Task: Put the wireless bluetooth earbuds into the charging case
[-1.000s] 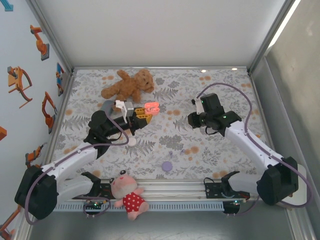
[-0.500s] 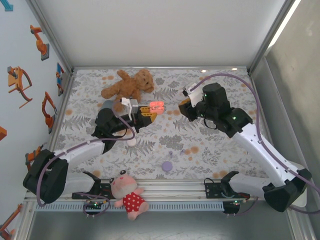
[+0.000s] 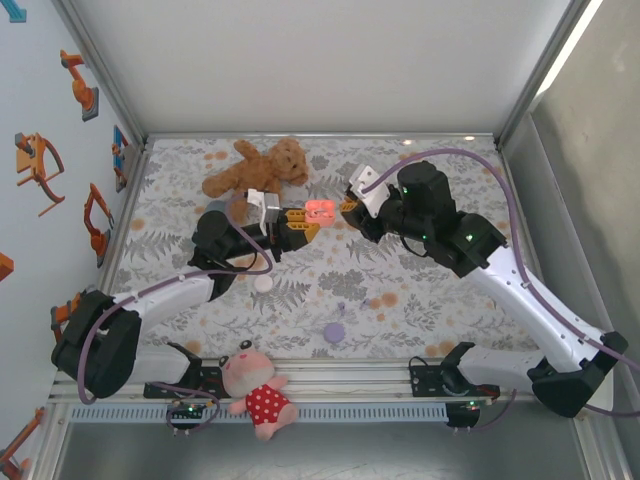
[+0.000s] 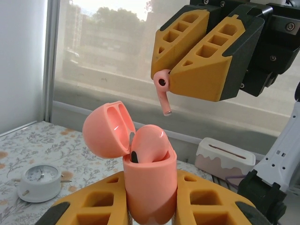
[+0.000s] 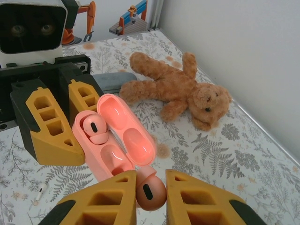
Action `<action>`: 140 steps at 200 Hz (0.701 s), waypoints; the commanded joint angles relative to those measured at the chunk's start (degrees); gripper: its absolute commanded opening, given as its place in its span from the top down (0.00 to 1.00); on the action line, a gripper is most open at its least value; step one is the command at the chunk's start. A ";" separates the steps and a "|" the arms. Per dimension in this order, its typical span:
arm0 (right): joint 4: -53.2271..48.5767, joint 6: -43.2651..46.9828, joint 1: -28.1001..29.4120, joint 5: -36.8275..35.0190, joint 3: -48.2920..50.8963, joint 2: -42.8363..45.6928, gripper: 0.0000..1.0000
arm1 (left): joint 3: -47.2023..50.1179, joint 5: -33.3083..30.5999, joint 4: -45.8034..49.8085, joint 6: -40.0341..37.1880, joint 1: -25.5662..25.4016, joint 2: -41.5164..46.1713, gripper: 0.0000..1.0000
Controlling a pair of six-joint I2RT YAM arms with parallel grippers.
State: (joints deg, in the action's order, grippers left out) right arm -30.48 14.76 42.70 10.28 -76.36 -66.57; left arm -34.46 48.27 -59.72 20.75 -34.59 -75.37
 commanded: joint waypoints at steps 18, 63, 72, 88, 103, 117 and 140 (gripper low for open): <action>2.52 3.73 1.03 -0.53 -2.35 -0.67 0.82 | -1.72 2.66 -3.38 1.57 -0.40 -0.46 1.00; 3.15 4.83 1.84 -0.70 -2.90 -1.53 0.82 | -1.97 3.41 -3.64 1.72 -0.39 -0.66 1.00; 3.13 5.08 1.99 -0.70 -3.05 -1.79 0.82 | -2.06 3.45 -3.65 1.74 -0.47 -0.68 1.00; 2.98 5.27 2.20 -0.79 -3.27 -2.25 0.82 | -1.93 3.42 -3.64 1.57 -0.45 -0.57 1.00; 2.97 5.34 2.27 -0.79 -3.19 -2.57 0.82 | -1.95 3.42 -3.63 1.66 -0.45 -0.59 1.00; 2.93 5.27 2.38 -0.87 -2.93 -2.69 0.82 | -2.01 3.36 -3.61 1.66 -0.50 -0.66 1.00; 2.57 5.27 2.43 -0.97 -2.67 -2.78 0.82 | -1.99 3.31 -3.53 1.55 -0.49 -0.48 1.00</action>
State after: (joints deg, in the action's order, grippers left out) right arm -28.84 19.33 44.56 10.00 -77.76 -69.30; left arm -34.79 50.61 -60.88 21.82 -34.85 -75.90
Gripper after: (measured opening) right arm 0.182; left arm 0.209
